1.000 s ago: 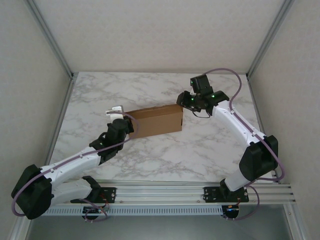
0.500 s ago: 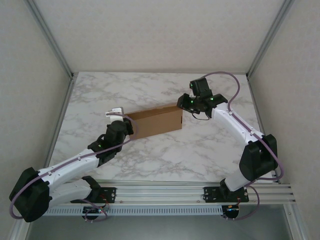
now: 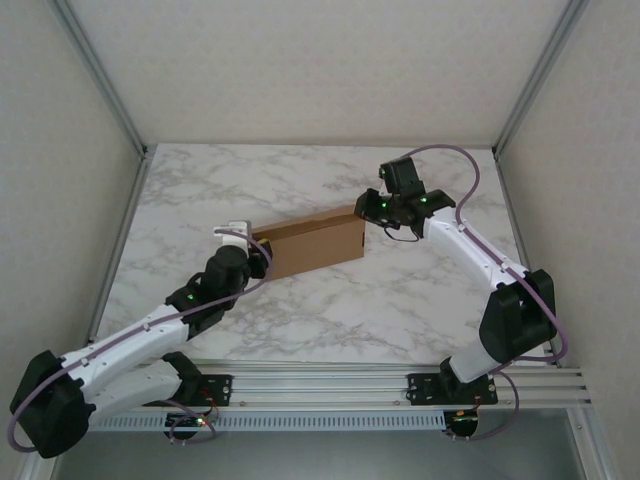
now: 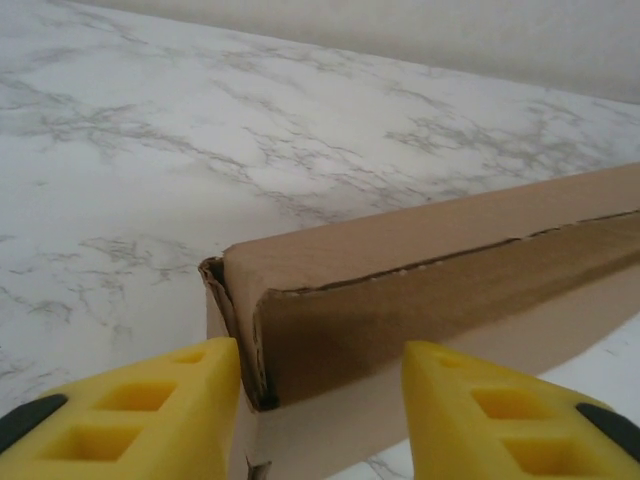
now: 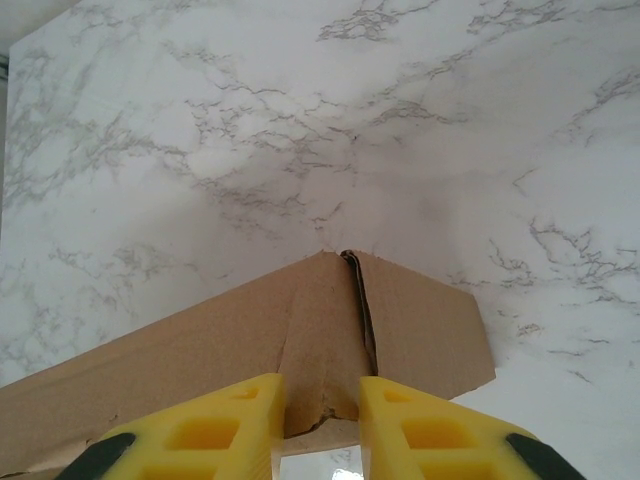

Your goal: Fold the paper box

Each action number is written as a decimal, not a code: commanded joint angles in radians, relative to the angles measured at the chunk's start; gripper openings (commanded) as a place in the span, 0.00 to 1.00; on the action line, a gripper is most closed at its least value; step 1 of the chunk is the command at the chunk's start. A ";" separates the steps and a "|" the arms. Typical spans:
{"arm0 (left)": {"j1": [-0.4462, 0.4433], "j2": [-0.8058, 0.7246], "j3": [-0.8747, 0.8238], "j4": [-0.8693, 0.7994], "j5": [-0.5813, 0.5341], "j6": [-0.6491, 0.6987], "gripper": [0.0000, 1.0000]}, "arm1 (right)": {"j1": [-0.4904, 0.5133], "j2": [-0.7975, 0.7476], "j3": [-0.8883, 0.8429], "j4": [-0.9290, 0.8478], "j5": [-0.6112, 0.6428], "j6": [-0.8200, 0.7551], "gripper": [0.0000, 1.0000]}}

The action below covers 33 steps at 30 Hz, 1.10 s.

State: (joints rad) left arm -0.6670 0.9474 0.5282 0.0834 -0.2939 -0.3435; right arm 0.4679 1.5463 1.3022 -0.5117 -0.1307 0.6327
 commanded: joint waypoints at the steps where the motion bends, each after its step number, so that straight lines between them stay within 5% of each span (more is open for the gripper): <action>1: -0.008 -0.054 0.007 -0.062 0.067 -0.006 0.49 | 0.000 -0.010 -0.035 -0.051 0.037 -0.012 0.25; 8: -0.006 -0.086 0.082 -0.189 0.270 -0.005 0.51 | 0.000 -0.017 -0.044 -0.049 0.043 -0.005 0.27; 18: 0.011 -0.118 0.245 -0.371 0.242 -0.154 0.39 | 0.001 -0.029 -0.053 -0.053 0.055 -0.008 0.29; 24: 0.106 0.002 0.409 -0.434 0.317 -0.289 0.44 | 0.001 -0.037 -0.066 -0.054 0.066 -0.014 0.29; 28: 0.218 0.066 0.392 -0.382 0.475 -0.382 0.46 | 0.000 -0.047 -0.076 -0.057 0.070 -0.019 0.30; 33: 0.239 0.109 0.367 -0.351 0.492 -0.419 0.47 | 0.000 -0.050 -0.078 -0.060 0.069 -0.018 0.30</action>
State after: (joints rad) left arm -0.4355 1.0508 0.9115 -0.2741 0.1364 -0.7017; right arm 0.4683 1.5002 1.2522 -0.5133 -0.0978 0.6323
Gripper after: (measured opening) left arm 0.471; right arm 0.298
